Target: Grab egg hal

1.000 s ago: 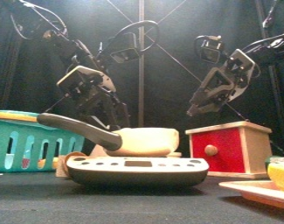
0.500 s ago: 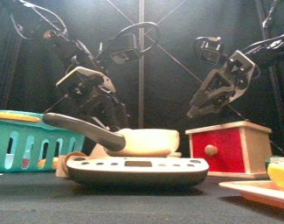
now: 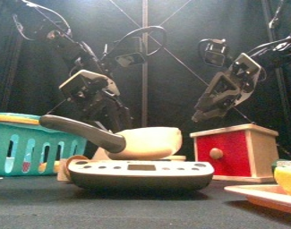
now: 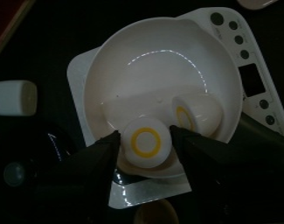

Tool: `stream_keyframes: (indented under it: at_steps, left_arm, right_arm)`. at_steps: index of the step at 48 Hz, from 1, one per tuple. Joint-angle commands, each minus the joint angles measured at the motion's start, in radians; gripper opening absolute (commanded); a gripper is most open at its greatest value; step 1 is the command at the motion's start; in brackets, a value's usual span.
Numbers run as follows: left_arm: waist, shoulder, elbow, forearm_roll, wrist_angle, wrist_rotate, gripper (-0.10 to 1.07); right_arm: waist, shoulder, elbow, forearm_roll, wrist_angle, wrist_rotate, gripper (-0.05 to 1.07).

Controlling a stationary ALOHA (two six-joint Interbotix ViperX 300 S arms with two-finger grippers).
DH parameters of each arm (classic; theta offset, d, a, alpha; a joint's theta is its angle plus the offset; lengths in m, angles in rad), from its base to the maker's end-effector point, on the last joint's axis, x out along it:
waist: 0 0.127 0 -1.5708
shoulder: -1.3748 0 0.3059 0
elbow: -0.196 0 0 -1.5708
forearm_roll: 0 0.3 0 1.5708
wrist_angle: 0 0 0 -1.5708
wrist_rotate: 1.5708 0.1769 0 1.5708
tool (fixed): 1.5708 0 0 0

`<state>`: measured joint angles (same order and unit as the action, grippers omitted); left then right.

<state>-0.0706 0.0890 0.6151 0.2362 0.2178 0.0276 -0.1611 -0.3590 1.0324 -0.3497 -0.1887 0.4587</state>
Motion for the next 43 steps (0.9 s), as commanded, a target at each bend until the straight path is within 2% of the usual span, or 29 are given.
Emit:
stream_keyframes:
  at_steps: [1,24,37,43]
  left_arm:
    - [-0.002,-0.006,-0.021,0.002,-0.002,-0.002,0.86]
    - [-0.002,-0.006,-0.029,0.002,-0.002,-0.002,0.85]
    - [-0.002,-0.006,-0.031,0.003,-0.003,-0.003,0.59]
    - [-0.002,-0.008,-0.038,0.003,-0.002,-0.003,0.54]
  right_arm:
    - [-0.002,-0.011,-0.008,0.0,-0.009,-0.002,0.92]
    - [-0.002,-0.011,-0.006,0.0,-0.009,-0.002,0.92]
    - [-0.002,-0.011,-0.006,0.002,-0.009,0.0,0.92]
    - [-0.002,-0.011,-0.006,0.002,-0.009,-0.002,0.92]
